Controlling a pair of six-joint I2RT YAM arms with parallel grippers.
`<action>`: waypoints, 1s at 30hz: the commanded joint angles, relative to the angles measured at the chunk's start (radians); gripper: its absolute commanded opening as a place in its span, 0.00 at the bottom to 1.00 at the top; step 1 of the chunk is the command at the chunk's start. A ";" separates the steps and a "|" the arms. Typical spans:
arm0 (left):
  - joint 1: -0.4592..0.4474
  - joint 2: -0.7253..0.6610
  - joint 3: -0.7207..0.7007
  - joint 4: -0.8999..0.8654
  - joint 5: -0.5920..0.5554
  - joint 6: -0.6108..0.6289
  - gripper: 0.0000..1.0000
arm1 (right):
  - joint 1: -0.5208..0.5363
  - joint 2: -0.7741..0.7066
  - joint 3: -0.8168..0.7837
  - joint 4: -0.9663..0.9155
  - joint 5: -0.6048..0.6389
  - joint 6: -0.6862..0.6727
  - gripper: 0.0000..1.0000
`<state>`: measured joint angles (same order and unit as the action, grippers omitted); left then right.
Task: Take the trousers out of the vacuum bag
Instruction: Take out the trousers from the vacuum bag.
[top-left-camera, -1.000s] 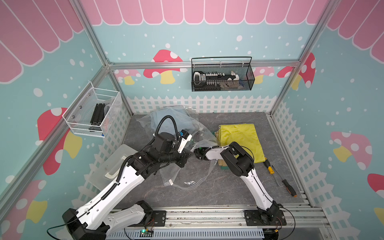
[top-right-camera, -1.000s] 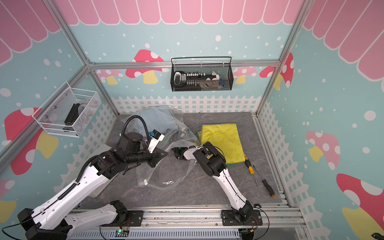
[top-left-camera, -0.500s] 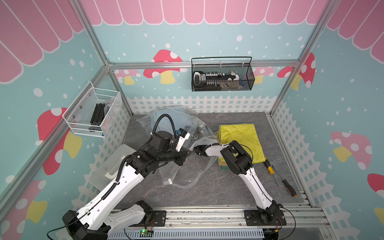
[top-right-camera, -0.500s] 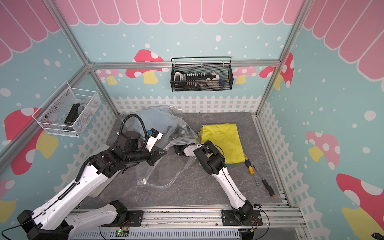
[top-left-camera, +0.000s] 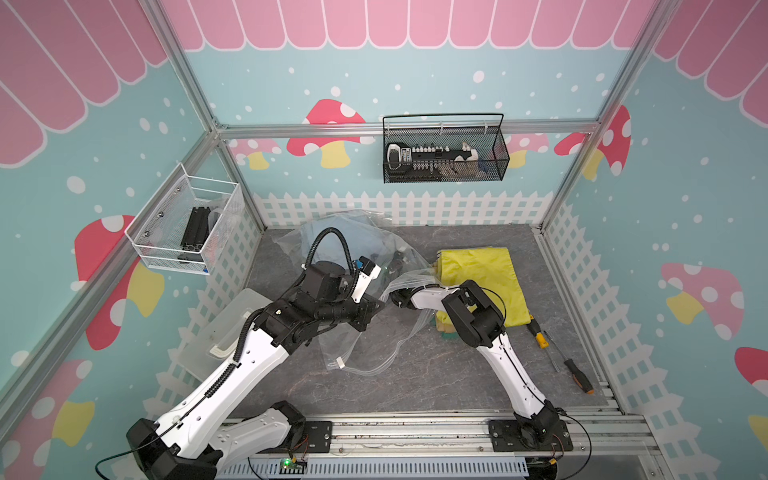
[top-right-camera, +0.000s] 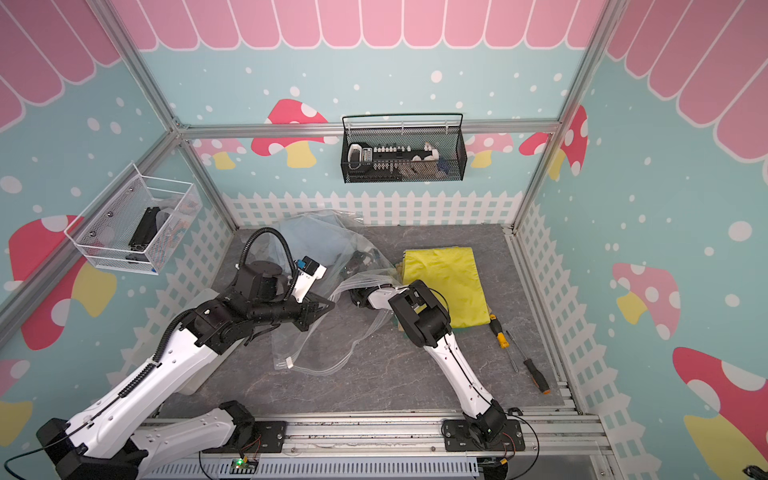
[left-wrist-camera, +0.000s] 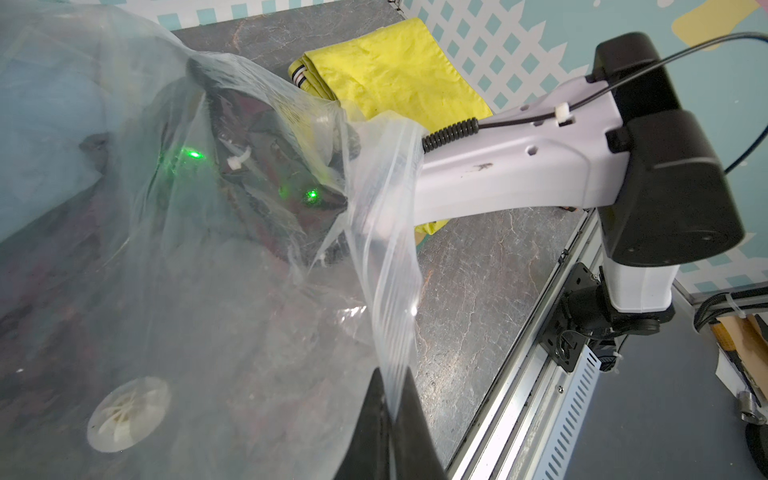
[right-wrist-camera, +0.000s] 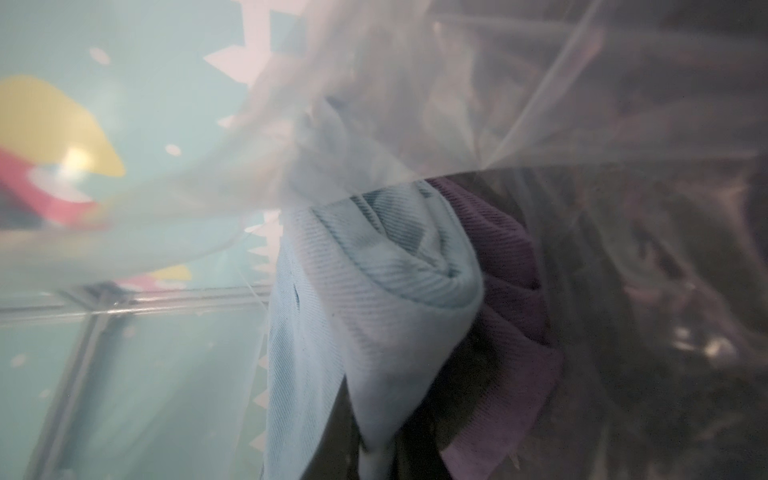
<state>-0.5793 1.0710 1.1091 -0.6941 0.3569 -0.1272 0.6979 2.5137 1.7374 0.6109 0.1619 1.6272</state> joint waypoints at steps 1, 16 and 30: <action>0.010 -0.001 -0.007 0.008 0.030 0.007 0.00 | -0.005 -0.018 0.005 0.075 -0.080 0.012 0.03; 0.010 0.001 -0.011 0.008 0.022 0.006 0.00 | 0.036 -0.120 -0.162 0.278 -0.160 -0.030 0.00; 0.010 -0.009 -0.013 0.008 0.003 0.008 0.00 | 0.094 -0.225 -0.289 0.381 -0.197 -0.084 0.00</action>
<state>-0.5762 1.0725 1.1038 -0.6933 0.3599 -0.1272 0.7551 2.3722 1.4750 0.8696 0.0444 1.5448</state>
